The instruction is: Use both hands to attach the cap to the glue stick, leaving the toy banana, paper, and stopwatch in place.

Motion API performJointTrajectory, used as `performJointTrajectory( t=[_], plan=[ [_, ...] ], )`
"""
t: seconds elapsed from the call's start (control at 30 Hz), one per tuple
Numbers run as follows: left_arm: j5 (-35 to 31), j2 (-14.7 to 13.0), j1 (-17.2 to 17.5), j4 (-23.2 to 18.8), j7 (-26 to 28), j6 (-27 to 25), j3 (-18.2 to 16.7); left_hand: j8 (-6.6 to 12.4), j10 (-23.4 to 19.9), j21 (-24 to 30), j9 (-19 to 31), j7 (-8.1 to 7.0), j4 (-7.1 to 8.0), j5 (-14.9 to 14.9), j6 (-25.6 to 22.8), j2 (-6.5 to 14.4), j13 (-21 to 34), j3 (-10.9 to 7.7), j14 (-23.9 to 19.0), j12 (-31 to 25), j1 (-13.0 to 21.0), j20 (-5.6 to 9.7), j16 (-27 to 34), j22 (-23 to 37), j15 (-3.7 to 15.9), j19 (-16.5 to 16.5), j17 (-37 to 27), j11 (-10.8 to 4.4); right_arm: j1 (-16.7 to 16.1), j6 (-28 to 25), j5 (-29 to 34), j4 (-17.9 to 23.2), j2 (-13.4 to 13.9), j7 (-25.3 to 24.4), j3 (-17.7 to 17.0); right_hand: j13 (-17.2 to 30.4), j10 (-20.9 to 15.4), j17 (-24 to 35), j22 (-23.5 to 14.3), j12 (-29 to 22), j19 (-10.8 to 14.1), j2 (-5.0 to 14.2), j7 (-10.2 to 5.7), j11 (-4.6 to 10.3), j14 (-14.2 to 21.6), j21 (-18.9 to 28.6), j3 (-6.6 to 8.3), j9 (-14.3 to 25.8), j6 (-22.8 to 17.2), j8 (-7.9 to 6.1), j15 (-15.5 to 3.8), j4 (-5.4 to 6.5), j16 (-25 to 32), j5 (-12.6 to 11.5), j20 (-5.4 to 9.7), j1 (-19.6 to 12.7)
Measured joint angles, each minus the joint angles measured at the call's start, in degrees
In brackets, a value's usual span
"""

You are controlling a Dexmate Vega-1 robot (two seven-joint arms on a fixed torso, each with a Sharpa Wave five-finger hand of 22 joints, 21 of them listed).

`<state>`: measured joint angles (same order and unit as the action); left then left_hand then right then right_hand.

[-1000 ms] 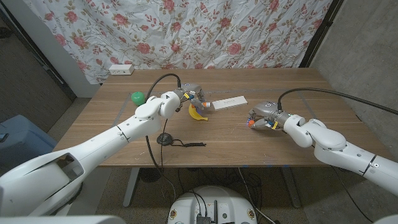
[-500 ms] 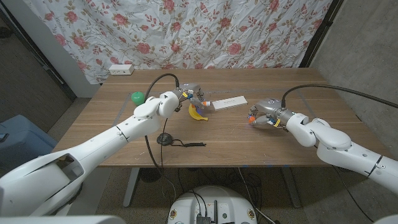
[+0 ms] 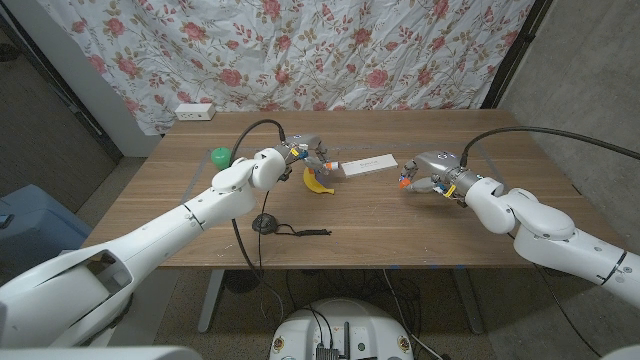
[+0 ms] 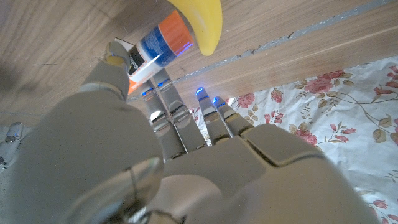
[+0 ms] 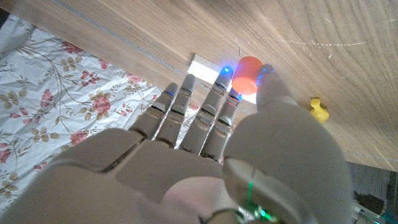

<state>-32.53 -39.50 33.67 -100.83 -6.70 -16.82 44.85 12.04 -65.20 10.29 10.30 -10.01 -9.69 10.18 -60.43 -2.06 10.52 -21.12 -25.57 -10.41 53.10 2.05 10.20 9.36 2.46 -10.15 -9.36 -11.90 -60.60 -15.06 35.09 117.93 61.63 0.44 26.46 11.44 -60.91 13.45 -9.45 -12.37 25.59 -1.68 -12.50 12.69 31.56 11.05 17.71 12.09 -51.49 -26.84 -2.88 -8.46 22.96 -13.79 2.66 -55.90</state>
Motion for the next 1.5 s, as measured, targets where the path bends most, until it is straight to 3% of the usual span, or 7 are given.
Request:
performJointTrajectory(
  t=[0.27, 0.3, 0.83, 1.5],
  plan=[
    [0.2, -0.17, 0.45, -0.25, 0.14, 0.05, -0.7, 0.0, 0.0, 0.0, 0.0, 0.0, 0.0, 0.0, 0.0, 0.0, 0.03, 0.0, 0.0, 0.06, 0.0, 0.0, 0.0, 0.0, 0.0, 0.0, 0.0, 0.0, -0.41, -1.08, -3.09, 0.42, -0.07, -1.57, -0.61, 0.0, -0.2, 0.0, 0.0, 0.0, 0.0, 0.21, 0.21, -0.2, 0.4, 0.0, -0.4, 0.04, -0.21, -0.1, -0.4, -0.08, 0.03, 0.02, 0.0, -0.21],
    [1.79, -0.16, 0.49, -0.25, 1.2, 0.5, -0.78, 0.0, 0.0, 0.0, 0.0, 0.0, 0.0, 0.0, 0.0, 0.0, 0.03, 0.0, 0.0, 0.06, 0.0, 0.0, 0.0, 0.0, 0.0, 0.0, 0.0, 0.0, -1.01, -1.24, -3.48, 1.14, -0.78, -1.79, -1.9, 0.0, -0.24, 0.0, 0.0, 0.0, 0.0, 0.21, 0.21, -0.16, 0.4, 0.0, -0.4, 0.05, -0.2, -0.1, -0.4, -0.08, 0.03, 0.05, 0.0, -0.21],
    [4.97, 0.47, 1.2, -0.23, 3.6, 1.36, -1.75, 0.01, 0.0, 0.0, 0.0, 0.0, -0.08, -0.02, 0.0, 0.15, 0.01, 0.08, -0.01, -0.02, -0.14, 0.0, 0.0, 0.0, -0.01, 0.0, 0.0, 0.0, -1.24, -0.41, -10.54, 0.57, -2.84, -5.91, -4.23, 0.01, -0.71, -0.01, 0.0, 0.3, -0.01, 0.91, -0.01, -0.1, 0.5, -0.28, -0.88, 0.03, -0.41, -0.33, -0.29, -0.09, 0.03, 0.06, 0.0, -0.26],
    [7.51, 2.35, 0.8, 0.97, 5.82, 3.04, -1.4, 0.0, 0.3, 0.0, 0.0, 0.0, -0.23, -0.07, 0.0, 0.24, -0.01, 0.23, -0.01, -0.01, -0.23, 0.21, 0.0, 0.0, -0.01, -0.21, 0.0, -0.31, -1.1, 1.1, -16.31, -0.04, -5.77, -10.83, -5.07, 0.02, -0.71, -0.01, 0.13, 0.51, -0.01, 1.5, 0.29, -0.1, 0.49, -0.28, -1.82, 0.03, -0.73, -0.3, -0.29, 0.4, 0.49, 0.1, 0.0, 0.35]
  ],
)
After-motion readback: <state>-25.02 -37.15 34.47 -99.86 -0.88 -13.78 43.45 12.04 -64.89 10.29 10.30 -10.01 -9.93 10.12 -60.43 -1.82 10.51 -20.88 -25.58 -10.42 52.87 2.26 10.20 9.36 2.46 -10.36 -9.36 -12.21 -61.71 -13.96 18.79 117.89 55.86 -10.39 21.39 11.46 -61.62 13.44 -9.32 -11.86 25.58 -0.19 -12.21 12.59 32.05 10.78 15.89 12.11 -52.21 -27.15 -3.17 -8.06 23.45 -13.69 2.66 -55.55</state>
